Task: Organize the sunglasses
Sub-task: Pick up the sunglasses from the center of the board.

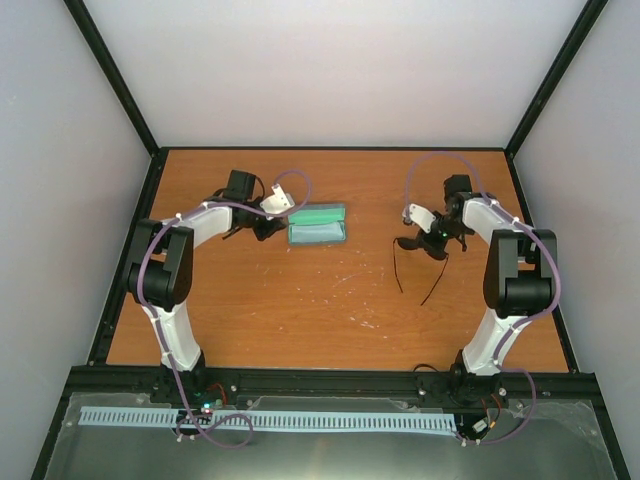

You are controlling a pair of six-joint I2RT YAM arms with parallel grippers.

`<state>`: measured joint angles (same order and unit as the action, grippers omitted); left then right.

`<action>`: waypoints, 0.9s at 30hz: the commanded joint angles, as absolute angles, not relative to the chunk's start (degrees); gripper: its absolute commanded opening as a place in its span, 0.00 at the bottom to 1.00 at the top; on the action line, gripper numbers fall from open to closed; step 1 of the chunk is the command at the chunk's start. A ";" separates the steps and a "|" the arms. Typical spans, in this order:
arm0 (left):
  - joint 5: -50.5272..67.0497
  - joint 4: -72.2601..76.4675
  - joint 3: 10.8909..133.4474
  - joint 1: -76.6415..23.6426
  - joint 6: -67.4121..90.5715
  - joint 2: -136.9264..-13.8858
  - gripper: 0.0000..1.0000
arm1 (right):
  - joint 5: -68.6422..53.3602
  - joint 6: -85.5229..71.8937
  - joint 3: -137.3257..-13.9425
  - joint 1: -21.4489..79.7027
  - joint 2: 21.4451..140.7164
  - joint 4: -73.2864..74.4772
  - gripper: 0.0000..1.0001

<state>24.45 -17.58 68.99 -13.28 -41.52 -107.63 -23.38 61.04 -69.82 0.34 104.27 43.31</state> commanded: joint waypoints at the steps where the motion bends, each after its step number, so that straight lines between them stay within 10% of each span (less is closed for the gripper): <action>1: 25.95 -17.76 72.30 -12.74 -42.24 -108.97 0.25 | -22.39 60.50 -71.46 -0.09 103.43 44.59 0.03; 15: 36.12 -21.42 85.34 -12.79 -36.03 -108.82 0.25 | -38.89 44.45 -76.69 -0.62 100.89 43.81 0.03; 27: 50.78 -16.72 94.38 -18.84 -22.77 -109.29 0.22 | -56.79 7.25 -62.11 5.75 88.60 8.29 0.03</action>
